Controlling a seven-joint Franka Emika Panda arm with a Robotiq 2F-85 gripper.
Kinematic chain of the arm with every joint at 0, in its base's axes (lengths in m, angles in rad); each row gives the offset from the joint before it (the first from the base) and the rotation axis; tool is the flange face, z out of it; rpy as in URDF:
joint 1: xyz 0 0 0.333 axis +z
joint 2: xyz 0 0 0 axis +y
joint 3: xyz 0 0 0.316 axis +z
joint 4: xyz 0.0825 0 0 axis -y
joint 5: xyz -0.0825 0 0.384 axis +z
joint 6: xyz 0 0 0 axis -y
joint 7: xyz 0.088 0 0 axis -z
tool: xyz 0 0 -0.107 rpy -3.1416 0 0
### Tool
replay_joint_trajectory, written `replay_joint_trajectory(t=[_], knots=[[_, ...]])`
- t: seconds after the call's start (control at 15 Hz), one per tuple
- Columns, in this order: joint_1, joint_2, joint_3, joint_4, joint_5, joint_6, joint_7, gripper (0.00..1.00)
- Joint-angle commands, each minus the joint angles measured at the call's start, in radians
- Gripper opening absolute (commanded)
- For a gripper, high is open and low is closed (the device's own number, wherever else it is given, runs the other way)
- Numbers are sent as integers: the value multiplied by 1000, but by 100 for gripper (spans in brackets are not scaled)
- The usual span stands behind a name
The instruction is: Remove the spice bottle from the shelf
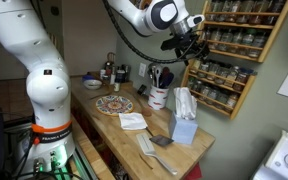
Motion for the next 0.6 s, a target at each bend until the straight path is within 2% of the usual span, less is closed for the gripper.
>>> replay_joint_trajectory(t=[0.0,0.2,0.27,0.47,0.53], knots=[[18,20,-17,14,21,75,-32,100],[150,15,-101,-10,238,90,-122,100],[70,13,-39,8,148,60,-65,100],[121,19,-72,7,216,65,-98,100],[167,29,-104,12,263,102,-148,100]])
